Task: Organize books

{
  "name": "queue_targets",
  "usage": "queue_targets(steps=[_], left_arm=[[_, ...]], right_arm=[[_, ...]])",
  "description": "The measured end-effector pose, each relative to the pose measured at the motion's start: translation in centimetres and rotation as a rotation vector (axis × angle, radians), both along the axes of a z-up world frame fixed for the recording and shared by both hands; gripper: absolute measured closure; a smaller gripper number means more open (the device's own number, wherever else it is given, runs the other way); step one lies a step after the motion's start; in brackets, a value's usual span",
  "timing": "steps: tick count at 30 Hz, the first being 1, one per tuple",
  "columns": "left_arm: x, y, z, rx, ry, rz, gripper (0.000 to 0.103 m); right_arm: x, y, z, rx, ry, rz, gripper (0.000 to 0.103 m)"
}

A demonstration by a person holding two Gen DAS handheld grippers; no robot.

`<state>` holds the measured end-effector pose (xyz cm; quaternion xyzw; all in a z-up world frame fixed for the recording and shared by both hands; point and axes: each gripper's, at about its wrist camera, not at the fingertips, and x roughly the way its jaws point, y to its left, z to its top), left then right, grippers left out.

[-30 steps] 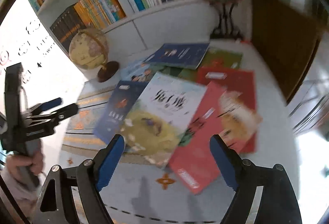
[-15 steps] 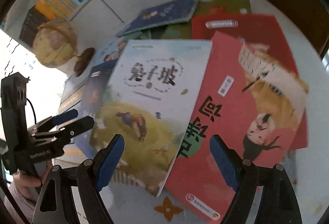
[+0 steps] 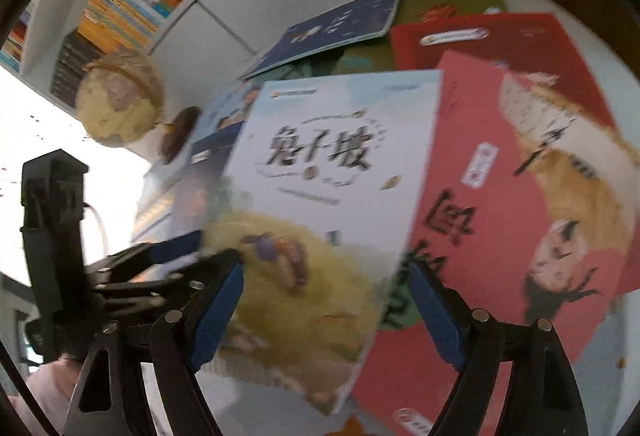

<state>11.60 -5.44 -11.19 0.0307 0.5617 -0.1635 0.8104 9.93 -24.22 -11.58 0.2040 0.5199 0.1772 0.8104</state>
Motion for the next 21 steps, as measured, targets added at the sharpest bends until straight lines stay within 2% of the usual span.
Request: queue_targets(steps=[2,4,7,10,12,15,19,21], left_arm=[[-0.1,-0.2,0.0,0.014,-0.006,-0.001,0.034],[-0.1,0.2,0.1,-0.009,0.003,0.016,0.034],[0.0,0.6,-0.1,-0.009,0.013,0.029,0.034],[0.2,0.3,-0.3,0.047,0.006,0.011,0.034],[0.4,0.5,-0.3,0.036,0.009,0.024,0.034],[0.5,0.8,-0.2,0.019,0.016,0.040,0.034],[0.3,0.2,-0.4,0.072,0.004,0.010,0.034],[0.3,0.1,-0.4,0.074,0.002,0.013,0.034]], right_arm=[[-0.1,-0.2,-0.1,0.029,0.005,-0.016,0.020],[-0.3,-1.0,-0.1,0.089,0.018,-0.034,0.021],[-0.9,-2.2,0.0,0.194,0.016,-0.056,0.028],[-1.3,-3.1,0.0,0.367,0.030,-0.038,0.030],[-1.4,-3.3,-0.4,0.429,0.059,-0.019,0.033],[-1.2,-3.6,-1.3,0.429,0.100,-0.035,0.035],[-1.1,-4.0,-2.5,0.437,0.163,-0.066,0.040],[-1.3,-4.2,-3.2,0.419,0.220,-0.069,0.051]])
